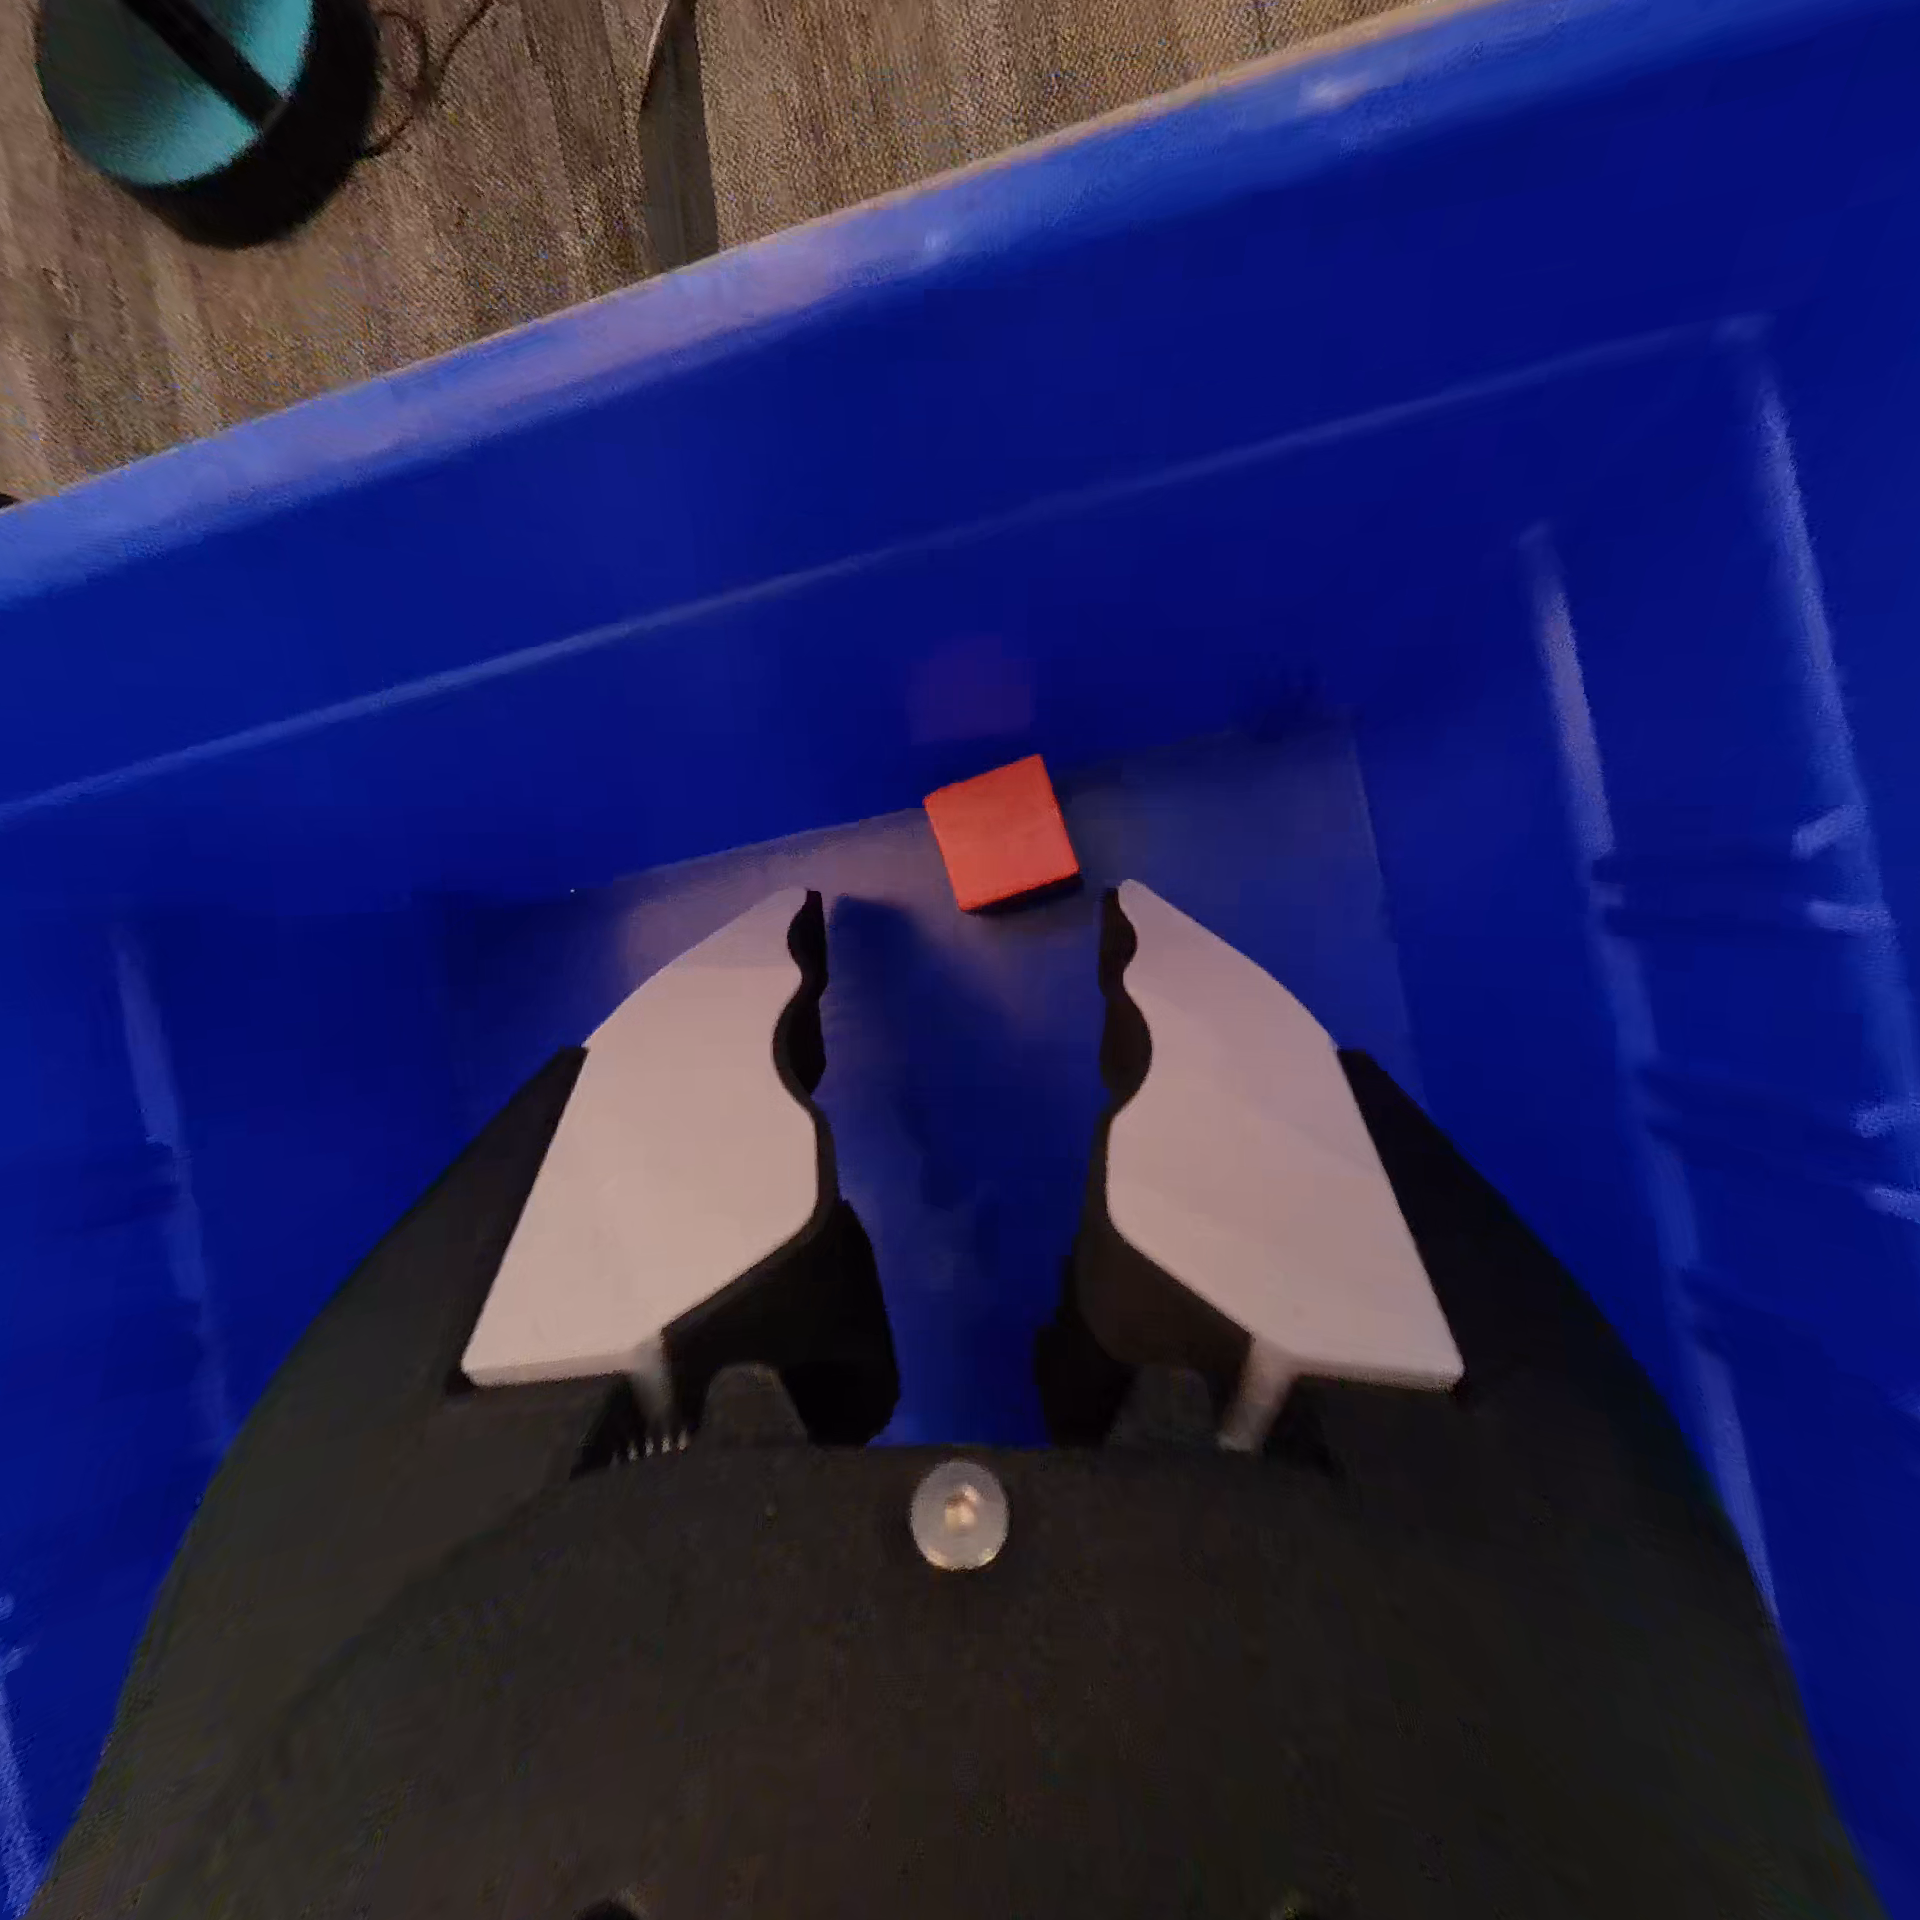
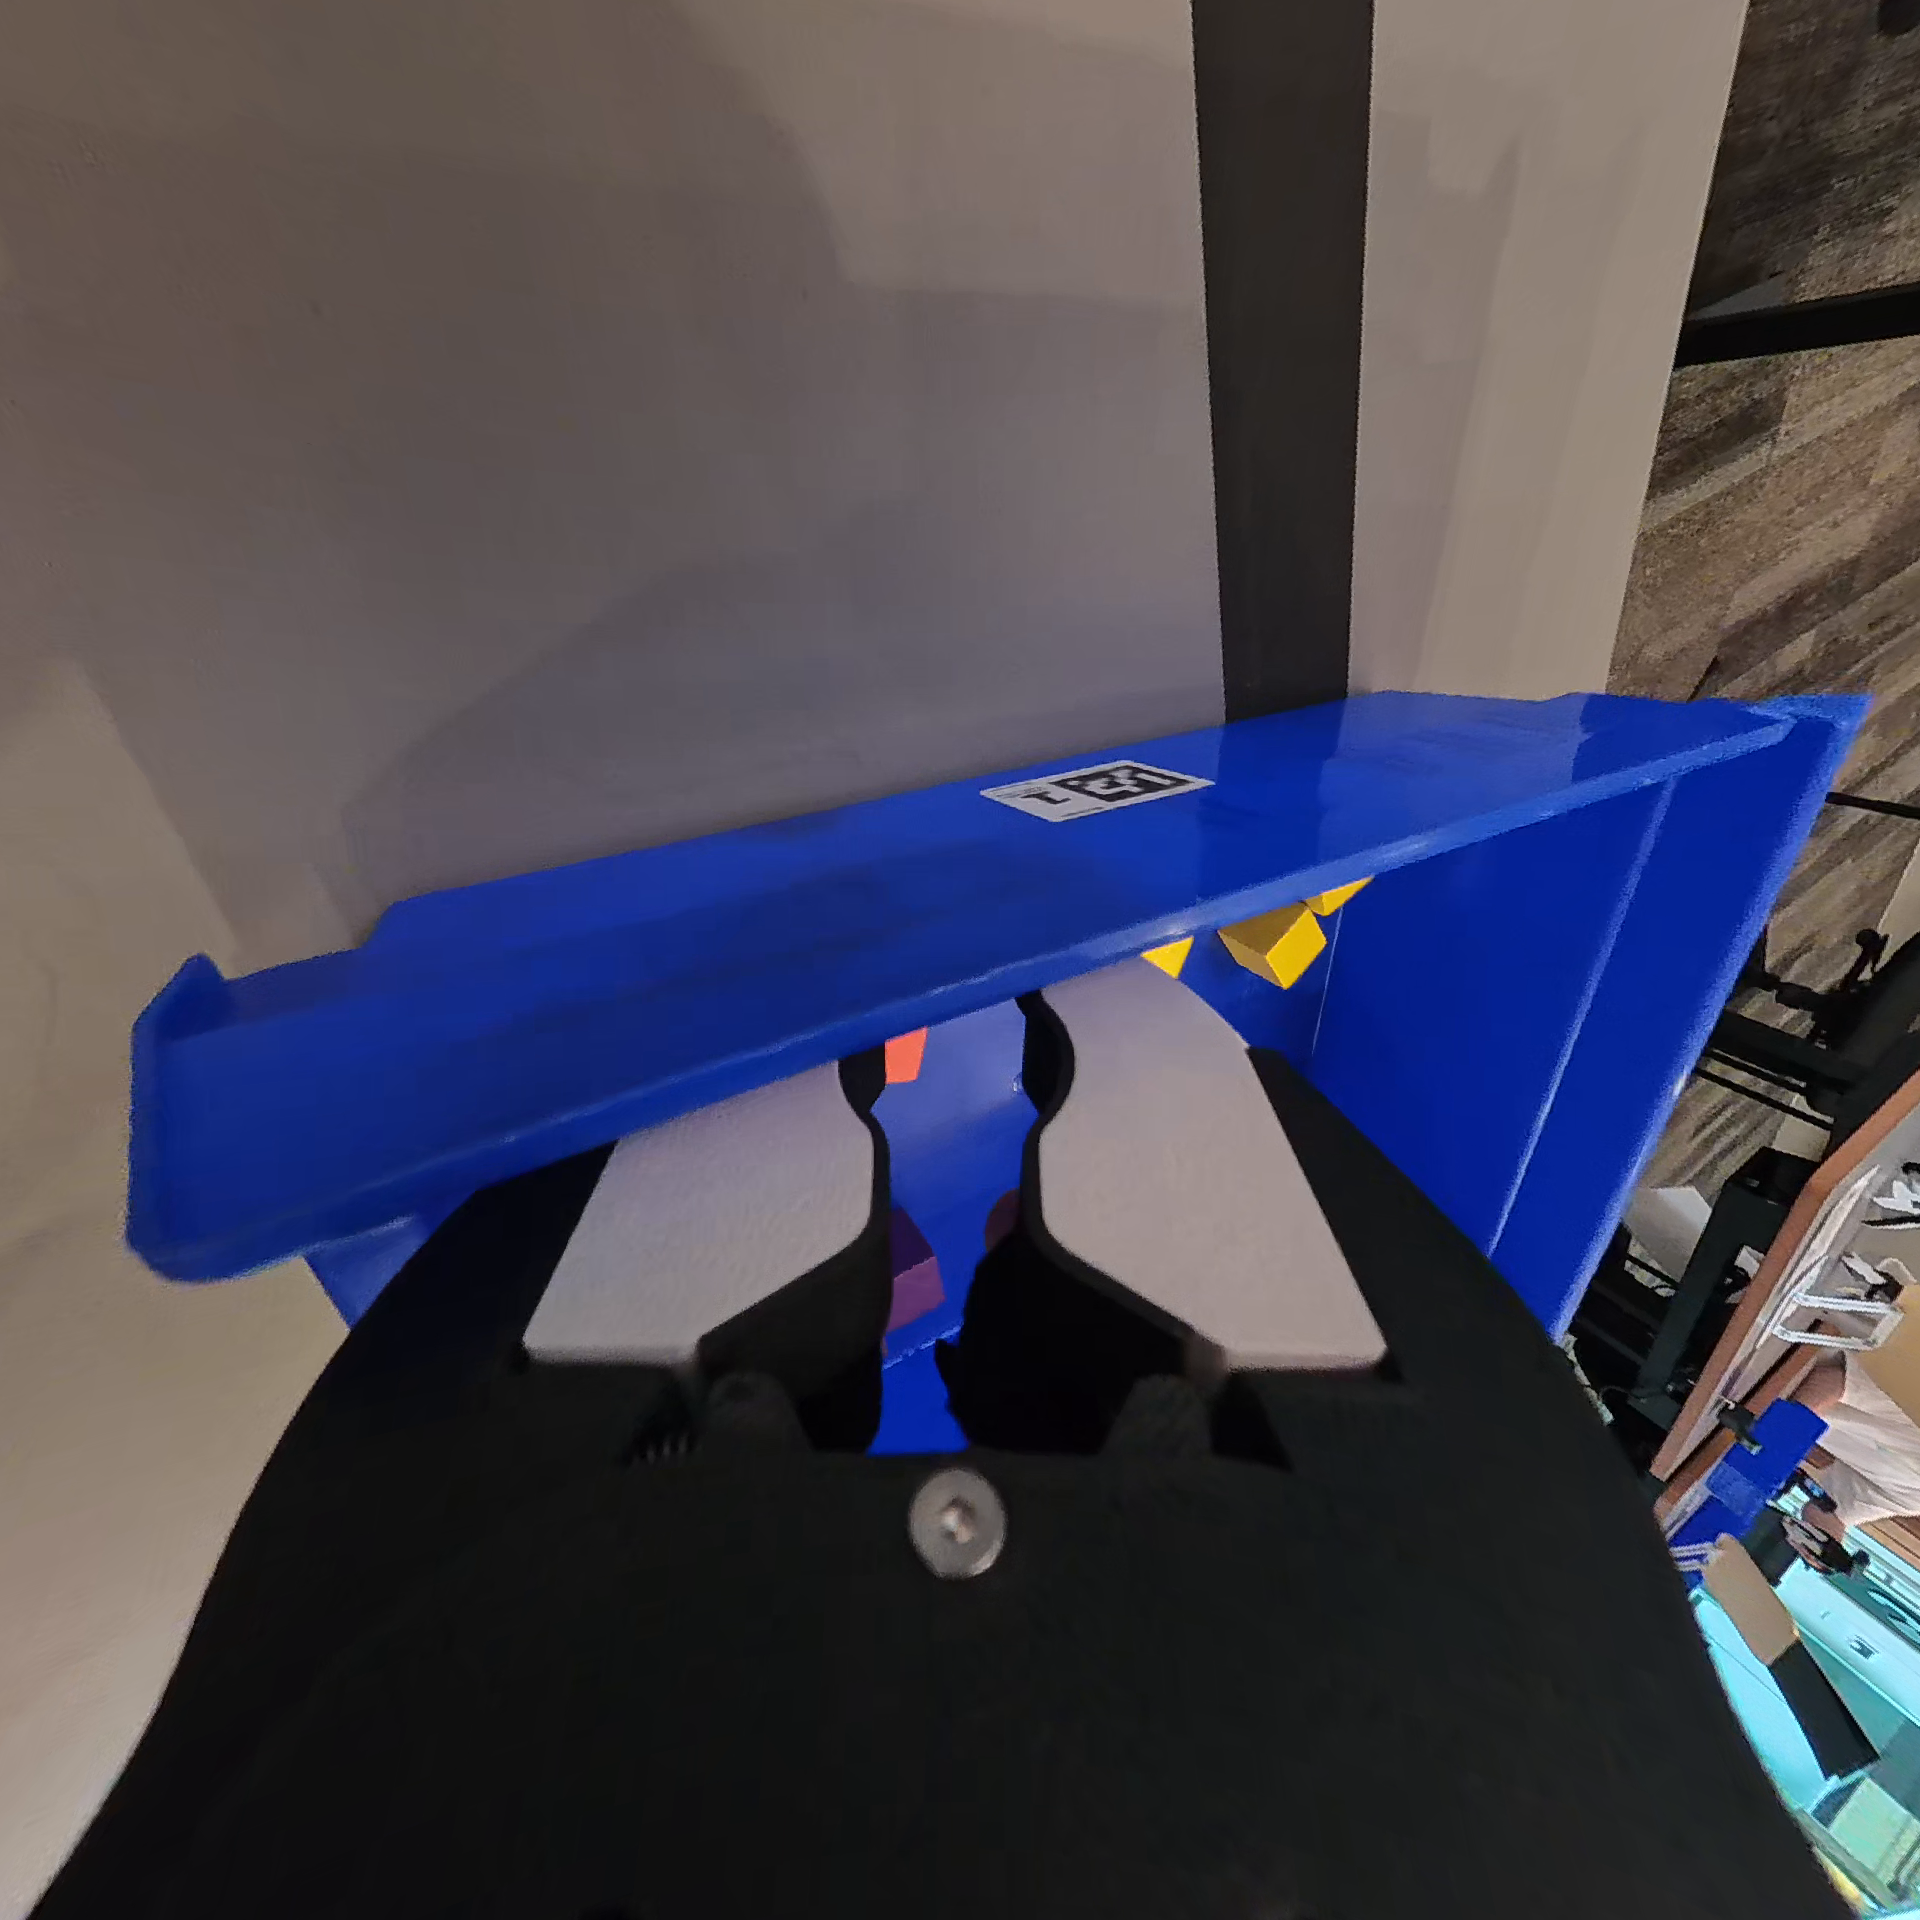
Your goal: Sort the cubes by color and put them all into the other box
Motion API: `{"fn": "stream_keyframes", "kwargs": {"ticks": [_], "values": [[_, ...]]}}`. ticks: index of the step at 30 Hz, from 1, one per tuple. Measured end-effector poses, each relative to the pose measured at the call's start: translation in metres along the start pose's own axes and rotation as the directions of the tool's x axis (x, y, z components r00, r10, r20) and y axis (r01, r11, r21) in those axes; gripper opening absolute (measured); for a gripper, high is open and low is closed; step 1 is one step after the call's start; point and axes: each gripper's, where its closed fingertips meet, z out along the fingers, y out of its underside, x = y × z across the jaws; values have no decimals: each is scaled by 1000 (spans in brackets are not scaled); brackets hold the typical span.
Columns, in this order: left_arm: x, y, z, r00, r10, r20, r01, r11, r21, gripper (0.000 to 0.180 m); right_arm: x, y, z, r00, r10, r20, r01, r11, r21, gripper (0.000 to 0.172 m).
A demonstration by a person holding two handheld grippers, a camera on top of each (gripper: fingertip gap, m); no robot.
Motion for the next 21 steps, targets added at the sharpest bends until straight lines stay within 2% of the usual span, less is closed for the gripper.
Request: {"fn": "stream_keyframes", "kwargs": {"ticks": [3, 5, 12, 16, 21], "values": [[-3, -3, 3, 1000, -2, 7, 2, 1000, -10, 42, -2, -2, 2, 1000, -9, 5, 9, 1000, -2, 21], [0, -3, 5, 999, -32, -20, 32, 999, -24, 24, -3, -2, 3, 1000, -11, 7, 11, 1000, -2, 21], [-2, 1, 0, 997, -63, -51, 61, 998, -29, 24, 0, -4, -3, 1000, -1, 0, 1, 1000, 22, 21], [0, -11, -35, 983, -115, -145, 131, 986, 104, 24, 8, -4, -15, 999, 19, -32, -17, 998, 54, 21], [23, -35, -112, 934, -94, -343, 208, 927, 312, 23, 28, -9, -49, 988, 52, -147, -34, 992, 120, 21]]}}
